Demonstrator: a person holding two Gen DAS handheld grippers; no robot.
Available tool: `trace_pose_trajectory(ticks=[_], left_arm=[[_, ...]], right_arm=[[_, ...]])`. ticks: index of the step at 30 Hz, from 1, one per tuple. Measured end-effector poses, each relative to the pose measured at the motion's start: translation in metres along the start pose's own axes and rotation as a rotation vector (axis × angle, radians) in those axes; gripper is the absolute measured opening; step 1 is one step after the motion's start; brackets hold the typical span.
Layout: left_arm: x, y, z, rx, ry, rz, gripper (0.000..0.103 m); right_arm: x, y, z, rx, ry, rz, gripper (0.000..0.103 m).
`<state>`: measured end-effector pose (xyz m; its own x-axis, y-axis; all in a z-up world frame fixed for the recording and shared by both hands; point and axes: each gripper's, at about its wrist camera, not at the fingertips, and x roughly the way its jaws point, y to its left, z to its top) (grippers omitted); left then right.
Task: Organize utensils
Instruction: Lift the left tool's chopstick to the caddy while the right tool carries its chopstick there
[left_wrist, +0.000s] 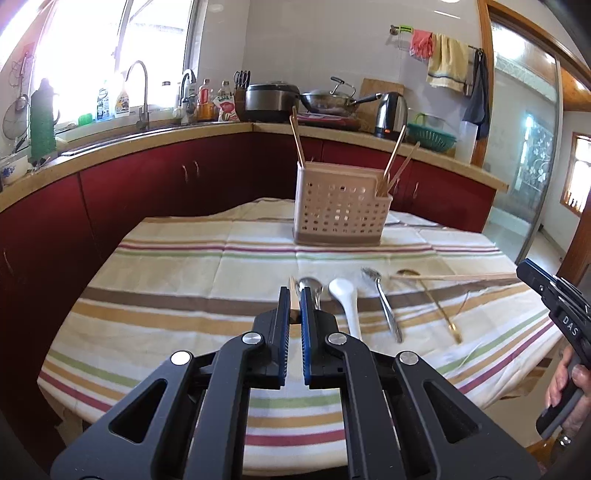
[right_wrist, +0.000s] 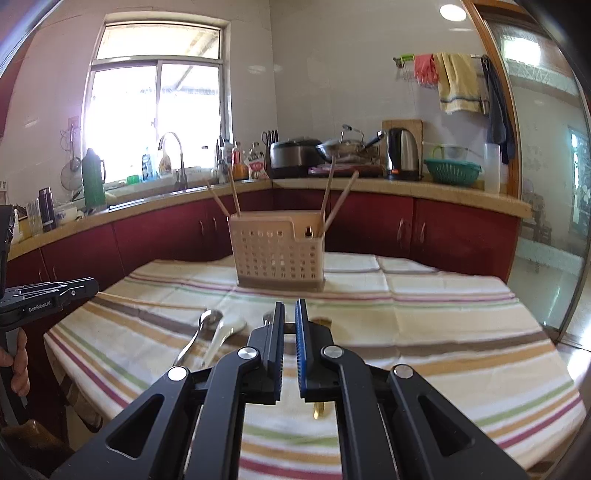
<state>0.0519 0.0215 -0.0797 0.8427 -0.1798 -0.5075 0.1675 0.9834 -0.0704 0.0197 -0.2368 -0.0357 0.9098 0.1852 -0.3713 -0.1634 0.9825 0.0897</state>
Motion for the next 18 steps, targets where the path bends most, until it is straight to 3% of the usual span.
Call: trace_pose_trajectory(ticks=[18], left_arm=[[0.037,0.011,0.086,0.038,-0.08,-0.047,0.006]], right_arm=[[0.058,-0.017,0.074,0.024,-0.055,0.043,0.006]])
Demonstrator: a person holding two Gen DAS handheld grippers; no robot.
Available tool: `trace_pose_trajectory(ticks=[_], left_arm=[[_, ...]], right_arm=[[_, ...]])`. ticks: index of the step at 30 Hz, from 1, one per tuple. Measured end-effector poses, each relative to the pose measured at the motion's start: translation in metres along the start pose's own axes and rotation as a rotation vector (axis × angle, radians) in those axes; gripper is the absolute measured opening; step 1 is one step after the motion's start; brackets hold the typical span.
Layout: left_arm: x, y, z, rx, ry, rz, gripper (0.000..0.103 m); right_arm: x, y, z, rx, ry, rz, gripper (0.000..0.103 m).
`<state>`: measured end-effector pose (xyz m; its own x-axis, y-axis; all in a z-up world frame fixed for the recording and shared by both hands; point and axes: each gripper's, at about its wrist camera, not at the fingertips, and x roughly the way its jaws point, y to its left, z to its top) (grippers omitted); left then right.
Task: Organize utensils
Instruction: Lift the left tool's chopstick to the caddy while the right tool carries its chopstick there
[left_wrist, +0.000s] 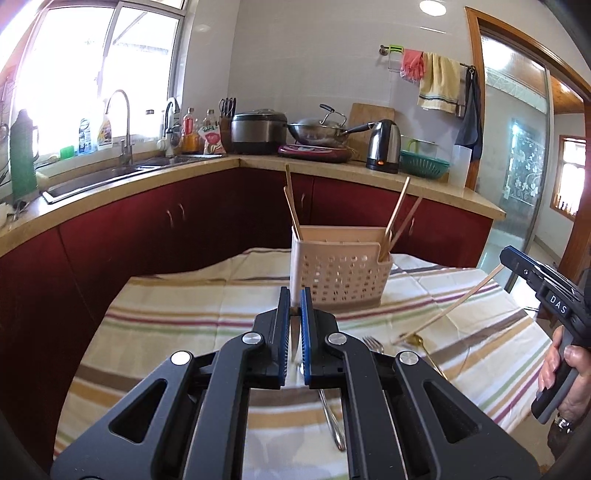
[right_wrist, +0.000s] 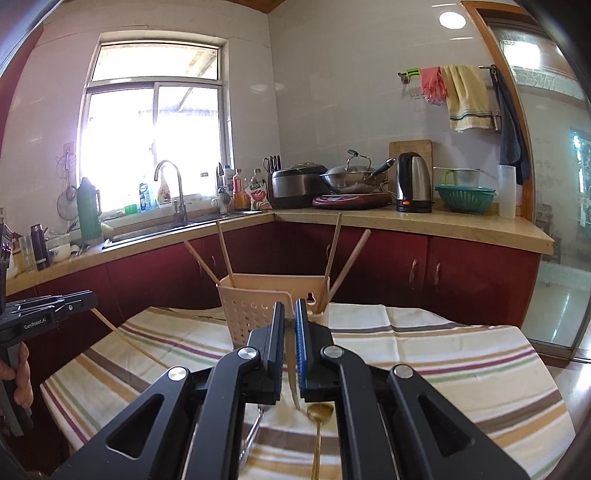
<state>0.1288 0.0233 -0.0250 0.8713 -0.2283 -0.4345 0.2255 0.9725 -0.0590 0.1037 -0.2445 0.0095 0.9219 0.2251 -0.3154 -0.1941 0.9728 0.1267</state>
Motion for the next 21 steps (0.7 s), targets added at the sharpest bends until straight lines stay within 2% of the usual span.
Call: trace_pose_trajectory(ticks=[13,21], left_arm=[[0.032,0.005,0.031,0.034,-0.004,-0.038,0.006],[0.044,0.009,0.042,0.029,0.01,-0.075,0.006]], right_arm=[[0.029,0.003,0.019,-0.034,0.017,0.007,0.006],[0.04,-0.004,0.034,-0.007,0.035,0.024,0.006]])
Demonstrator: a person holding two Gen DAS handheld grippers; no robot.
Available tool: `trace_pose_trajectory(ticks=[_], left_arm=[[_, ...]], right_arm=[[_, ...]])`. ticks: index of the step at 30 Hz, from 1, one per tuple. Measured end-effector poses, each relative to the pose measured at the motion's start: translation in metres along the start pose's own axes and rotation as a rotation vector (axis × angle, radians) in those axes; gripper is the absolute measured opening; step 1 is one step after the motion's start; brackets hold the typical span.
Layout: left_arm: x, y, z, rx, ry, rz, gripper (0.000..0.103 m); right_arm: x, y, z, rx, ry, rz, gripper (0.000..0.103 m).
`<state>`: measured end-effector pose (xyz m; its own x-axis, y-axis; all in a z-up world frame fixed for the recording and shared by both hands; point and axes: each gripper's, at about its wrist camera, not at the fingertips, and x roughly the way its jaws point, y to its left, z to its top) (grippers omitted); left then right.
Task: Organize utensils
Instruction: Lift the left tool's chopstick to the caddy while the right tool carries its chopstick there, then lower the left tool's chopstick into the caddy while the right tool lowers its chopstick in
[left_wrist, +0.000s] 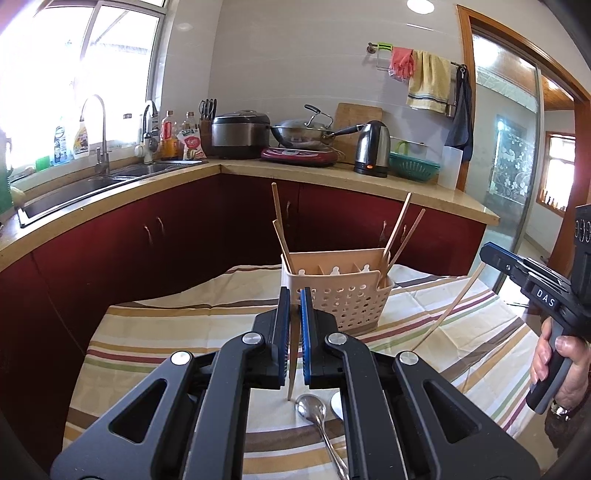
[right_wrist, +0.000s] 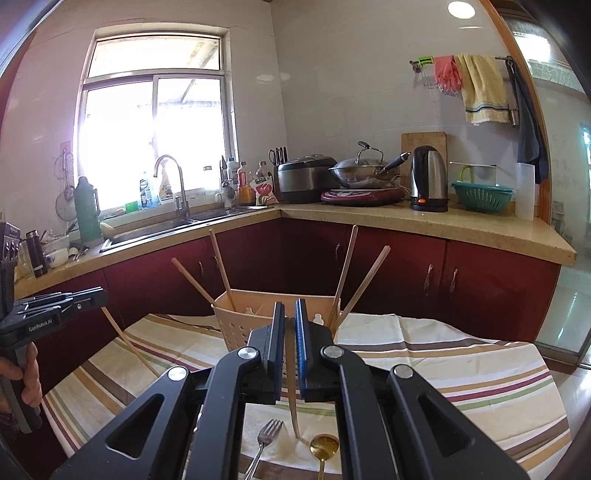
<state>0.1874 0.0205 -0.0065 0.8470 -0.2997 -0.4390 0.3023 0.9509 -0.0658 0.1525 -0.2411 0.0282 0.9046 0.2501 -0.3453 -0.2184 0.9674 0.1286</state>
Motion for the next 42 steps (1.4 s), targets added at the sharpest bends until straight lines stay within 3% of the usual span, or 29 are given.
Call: trace_pose_trajectory(ticks=[11,20,26,33,42], left_arm=[[-0.016,-0.007,0.02,0.028,-0.042,-0.032,0.006],[-0.037,-0.017,0.081,0.056,-0.112,-0.098,0.006],[-0.04,-0.025,0.126,0.077,-0.182,-0.1,0.006],[-0.012,-0.029,0.161,0.059,-0.211,-0.117,0.006],[0.06,-0.023,0.153,0.02,-0.133,-0.101,0.006]], right_arm=[[-0.006,-0.006,0.028,0.005,-0.017,0.03,0.006],[-0.018,-0.01,0.08,-0.011,-0.088,0.055,0.006],[-0.011,-0.018,0.111,-0.012,-0.131,0.054,0.006],[0.017,-0.029,0.128,0.005,-0.124,0.056,0.006],[0.071,-0.044,0.111,0.048,-0.025,0.071,0.006]])
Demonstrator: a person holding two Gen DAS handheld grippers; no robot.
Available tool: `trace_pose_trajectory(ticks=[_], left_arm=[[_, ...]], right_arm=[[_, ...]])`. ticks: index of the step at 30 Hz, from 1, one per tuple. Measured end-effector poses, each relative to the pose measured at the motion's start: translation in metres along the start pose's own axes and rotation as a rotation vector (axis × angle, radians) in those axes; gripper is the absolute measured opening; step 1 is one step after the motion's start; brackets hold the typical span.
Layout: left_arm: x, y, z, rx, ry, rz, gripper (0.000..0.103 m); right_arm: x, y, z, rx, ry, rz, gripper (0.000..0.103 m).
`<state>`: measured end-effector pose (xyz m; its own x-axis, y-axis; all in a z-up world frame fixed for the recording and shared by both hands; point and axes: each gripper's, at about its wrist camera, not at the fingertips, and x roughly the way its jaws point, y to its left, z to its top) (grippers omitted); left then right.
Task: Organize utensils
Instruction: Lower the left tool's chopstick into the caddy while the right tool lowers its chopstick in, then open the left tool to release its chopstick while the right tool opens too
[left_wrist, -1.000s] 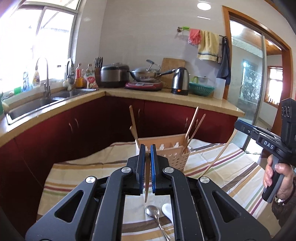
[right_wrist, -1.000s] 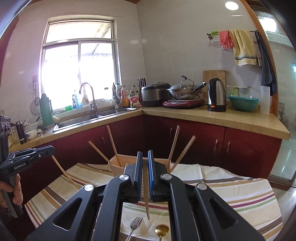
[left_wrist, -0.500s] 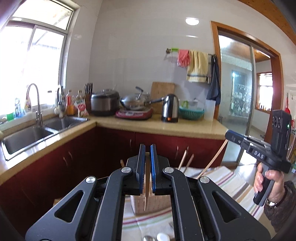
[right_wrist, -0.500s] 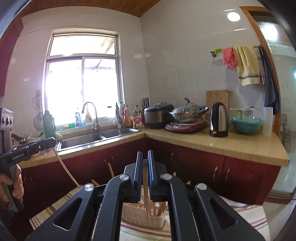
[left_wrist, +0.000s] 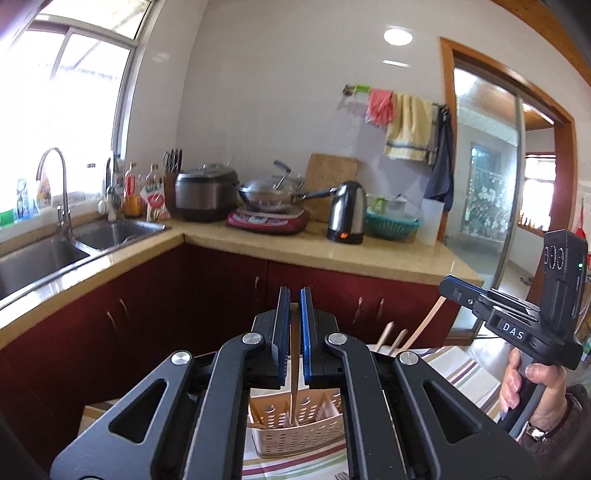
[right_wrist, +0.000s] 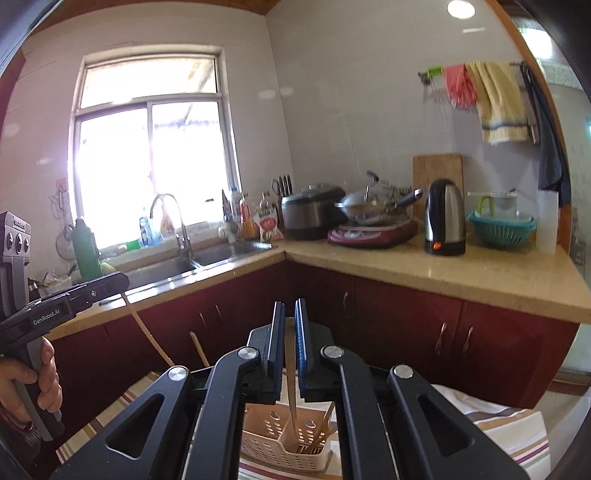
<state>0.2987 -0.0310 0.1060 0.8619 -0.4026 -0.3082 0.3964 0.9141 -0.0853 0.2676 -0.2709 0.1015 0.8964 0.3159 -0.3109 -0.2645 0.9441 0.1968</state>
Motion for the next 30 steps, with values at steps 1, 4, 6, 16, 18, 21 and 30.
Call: trace_pose_trajectory(ticks=[1,4,6,16,18,21,30], left_arm=[[0.008,0.004,-0.005,-0.006,0.014,0.006,0.006],[0.025,0.013,-0.015,-0.026,0.046,0.02,0.006],[0.034,0.019,-0.021,-0.038,0.064,0.025,0.006],[0.073,0.037,-0.043,-0.079,0.135,0.044,0.006],[0.078,0.039,-0.045,-0.087,0.144,0.047,0.006],[0.083,0.041,-0.048,-0.09,0.155,0.051,0.006],[0.088,0.047,-0.055,-0.099,0.162,0.085,0.041]], right_arm=[[0.008,-0.004,-0.004,0.01,0.018,0.002,0.006],[0.023,-0.011,-0.014,0.029,0.054,0.005,0.006],[0.032,-0.015,-0.02,0.044,0.077,0.012,0.006],[0.062,-0.029,-0.035,0.076,0.133,0.005,0.006],[0.065,-0.031,-0.035,0.075,0.133,-0.001,0.006],[0.069,-0.034,-0.034,0.078,0.135,0.003,0.006],[0.074,-0.043,-0.035,0.109,0.121,0.026,0.013]])
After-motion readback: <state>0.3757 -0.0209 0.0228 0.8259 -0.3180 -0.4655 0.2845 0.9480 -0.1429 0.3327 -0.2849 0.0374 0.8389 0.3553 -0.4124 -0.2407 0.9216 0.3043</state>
